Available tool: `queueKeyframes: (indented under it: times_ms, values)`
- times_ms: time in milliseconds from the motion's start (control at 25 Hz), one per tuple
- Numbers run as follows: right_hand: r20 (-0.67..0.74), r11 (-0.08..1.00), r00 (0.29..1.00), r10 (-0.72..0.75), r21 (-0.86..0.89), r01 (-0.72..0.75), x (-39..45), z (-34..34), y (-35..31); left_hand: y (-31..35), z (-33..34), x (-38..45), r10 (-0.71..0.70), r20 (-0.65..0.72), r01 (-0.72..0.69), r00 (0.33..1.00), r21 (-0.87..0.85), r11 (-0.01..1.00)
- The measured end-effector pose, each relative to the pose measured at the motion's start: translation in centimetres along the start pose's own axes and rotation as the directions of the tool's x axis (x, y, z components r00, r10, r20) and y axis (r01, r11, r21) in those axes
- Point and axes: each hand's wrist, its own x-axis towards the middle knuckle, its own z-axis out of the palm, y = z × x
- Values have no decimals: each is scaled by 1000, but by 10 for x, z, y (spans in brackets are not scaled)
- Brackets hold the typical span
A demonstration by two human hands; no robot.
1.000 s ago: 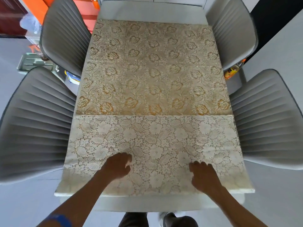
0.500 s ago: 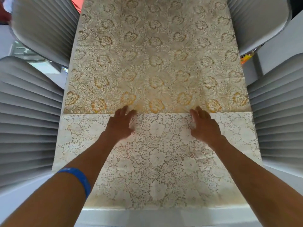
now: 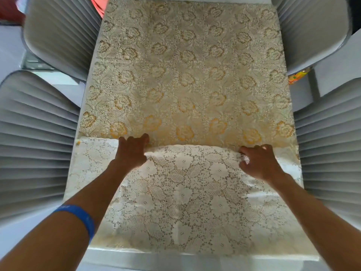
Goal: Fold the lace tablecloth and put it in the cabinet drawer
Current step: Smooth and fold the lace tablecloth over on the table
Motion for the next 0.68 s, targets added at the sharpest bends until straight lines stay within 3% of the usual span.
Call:
queueKeyframes:
  times_ms: [120, 240, 280, 360, 440, 480, 600, 680]
  values:
    - [90, 1000, 996, 13, 1, -13, 7, -27, 23, -21, -16, 0, -55, 130, 14, 990, 298, 955]
    - [295, 997, 955, 23, -82, 2, 34, -69, 26, -22, -51, 21, -24, 191, -39, 981, 320, 946]
    - [276, 993, 960, 41, -117, -9, 50, -84, 26, -21, -67, 35, -31, 161, -23, 986, 323, 946]
    - [-3, 978, 995, 100, -181, -99, 88, -113, 30, -20, -101, 66, -75, -91, 98, 993, 290, 952]
    - [-268, 957, 941, 206, -146, -251, 110, -137, 30, -16, -125, 87, -152, -411, 222, 899, 128, 967]
    - [-325, 961, 923, 206, -109, -252, 112, -139, 25, -10, -129, 90, -186, -470, 232, 863, 41, 972]
    - [-393, 985, 914, 102, -91, -149, 79, -104, -4, 14, -98, 57, -144, -365, 146, 920, -21, 989]
    - [-338, 994, 936, 100, -12, -111, 40, -62, -24, 24, -52, 15, -60, -236, 60, 970, -6, 998]
